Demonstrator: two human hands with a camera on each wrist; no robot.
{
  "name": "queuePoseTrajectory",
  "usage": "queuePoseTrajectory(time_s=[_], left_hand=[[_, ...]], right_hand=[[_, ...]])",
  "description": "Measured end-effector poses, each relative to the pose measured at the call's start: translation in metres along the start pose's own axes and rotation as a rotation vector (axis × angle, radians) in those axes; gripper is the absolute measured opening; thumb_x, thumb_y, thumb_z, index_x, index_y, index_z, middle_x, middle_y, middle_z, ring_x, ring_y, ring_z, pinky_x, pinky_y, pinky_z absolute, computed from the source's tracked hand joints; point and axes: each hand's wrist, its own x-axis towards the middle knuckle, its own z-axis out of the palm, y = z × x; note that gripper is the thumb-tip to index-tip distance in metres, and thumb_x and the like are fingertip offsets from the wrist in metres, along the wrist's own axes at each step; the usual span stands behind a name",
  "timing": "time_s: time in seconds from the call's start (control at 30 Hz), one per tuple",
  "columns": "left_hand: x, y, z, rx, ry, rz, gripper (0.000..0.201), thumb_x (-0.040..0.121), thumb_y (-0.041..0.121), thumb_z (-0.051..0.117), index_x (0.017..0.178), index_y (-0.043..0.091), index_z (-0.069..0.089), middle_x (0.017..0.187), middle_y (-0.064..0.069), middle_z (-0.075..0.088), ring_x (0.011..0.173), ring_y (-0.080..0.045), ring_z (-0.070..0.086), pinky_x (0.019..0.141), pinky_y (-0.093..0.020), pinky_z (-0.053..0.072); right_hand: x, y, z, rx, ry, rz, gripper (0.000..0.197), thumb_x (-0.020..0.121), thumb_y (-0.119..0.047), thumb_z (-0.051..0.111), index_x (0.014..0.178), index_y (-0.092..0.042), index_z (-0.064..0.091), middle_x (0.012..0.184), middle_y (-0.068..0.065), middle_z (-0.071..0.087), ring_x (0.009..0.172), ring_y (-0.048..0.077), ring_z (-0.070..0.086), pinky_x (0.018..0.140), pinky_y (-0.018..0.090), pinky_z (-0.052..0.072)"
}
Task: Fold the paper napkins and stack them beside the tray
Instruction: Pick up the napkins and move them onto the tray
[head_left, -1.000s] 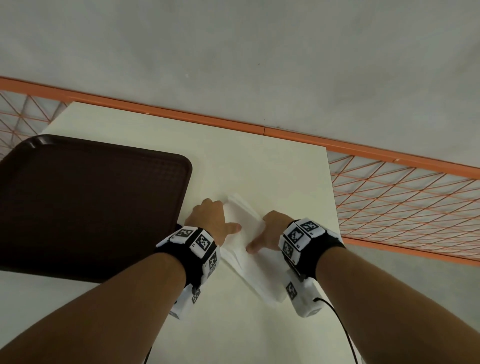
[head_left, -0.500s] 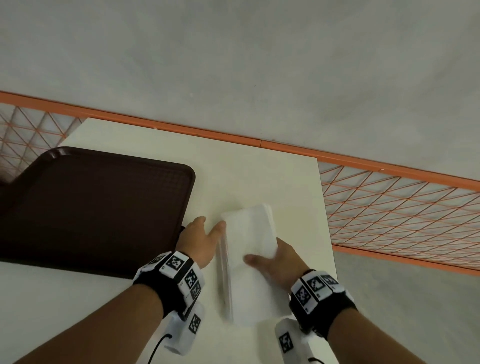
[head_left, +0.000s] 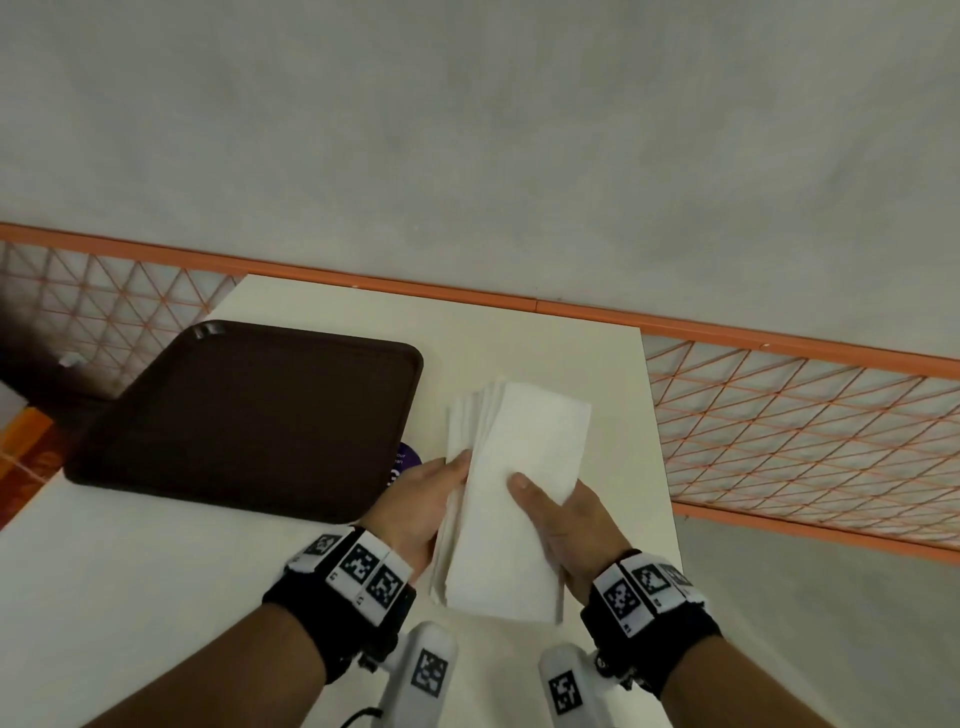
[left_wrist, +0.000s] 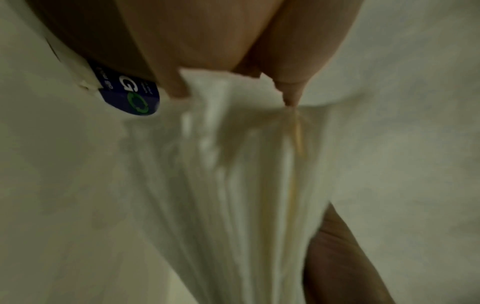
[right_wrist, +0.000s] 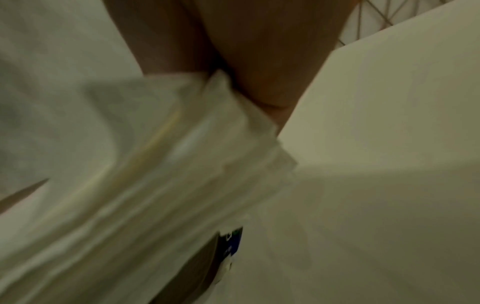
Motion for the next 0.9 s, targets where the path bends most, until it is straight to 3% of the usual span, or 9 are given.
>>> queuePoseTrajectory(time_s=[0.1,0.3,0.53,0.67,0.77,0.9], left_hand=[[-0.014,-0.004,-0.002,-0.030,0.030,0.029,0.038,0.096,0.036,0.053,0.117,0.006,0.066,0.109,-0.016,0.071,0.102,-0.030,0.068,0.094,-0.044,0.051],[-0.035,-0.016,-0.006,-0.157,0.026,-0.039,0.044,0.096,0.042,0.048,0.117,0.008,0.067,0.110,-0.017,0.070,0.106,-0.033,0.066,0.099,-0.047,0.047],[-0.041,-0.016,-0.028,-0.246,-0.074,-0.030,0.042,0.096,0.039,0.051,0.118,0.007,0.067,0.116,-0.018,0.068,0.110,-0.033,0.064,0.104,-0.048,0.044],[-0.040,-0.008,-0.057,-0.092,-0.003,0.070,0.031,0.096,0.032,0.054,0.108,0.009,0.071,0.105,-0.015,0.072,0.101,-0.031,0.068,0.100,-0.050,0.048],[-0.041,0.003,-0.085,0.074,0.053,0.179,0.026,0.095,0.033,0.056,0.104,0.014,0.072,0.098,-0.008,0.075,0.095,-0.026,0.071,0.094,-0.049,0.052],[-0.042,0.015,-0.119,0.249,0.042,0.261,0.018,0.091,0.032,0.061,0.101,0.022,0.072,0.093,0.003,0.075,0.091,-0.017,0.071,0.091,-0.043,0.054]], right_hand=[[-0.011,0.001,0.007,-0.058,0.065,-0.072,0.070,0.061,-0.057,0.082,0.119,-0.025,0.060,0.111,-0.003,0.072,0.102,0.020,0.069,0.090,0.048,0.054],[-0.031,-0.003,0.019,-0.111,0.190,-0.155,0.048,0.075,-0.030,0.082,0.112,-0.021,0.052,0.105,-0.004,0.067,0.094,0.015,0.067,0.081,0.039,0.057],[-0.034,-0.011,0.047,-0.193,0.170,-0.215,0.045,0.087,-0.044,0.065,0.127,-0.029,0.049,0.115,-0.009,0.067,0.104,0.012,0.065,0.090,0.039,0.055],[-0.030,-0.014,0.077,-0.216,0.154,-0.162,0.040,0.090,-0.040,0.062,0.126,-0.029,0.048,0.115,-0.011,0.066,0.104,0.011,0.064,0.088,0.034,0.053],[-0.027,-0.015,0.100,-0.280,0.180,-0.106,0.039,0.089,-0.034,0.065,0.123,-0.026,0.048,0.113,-0.006,0.066,0.104,0.018,0.064,0.088,0.039,0.054],[-0.024,-0.014,0.135,-0.466,0.285,-0.074,0.037,0.087,-0.036,0.065,0.117,-0.023,0.047,0.108,-0.006,0.062,0.092,0.014,0.060,0.076,0.028,0.048]])
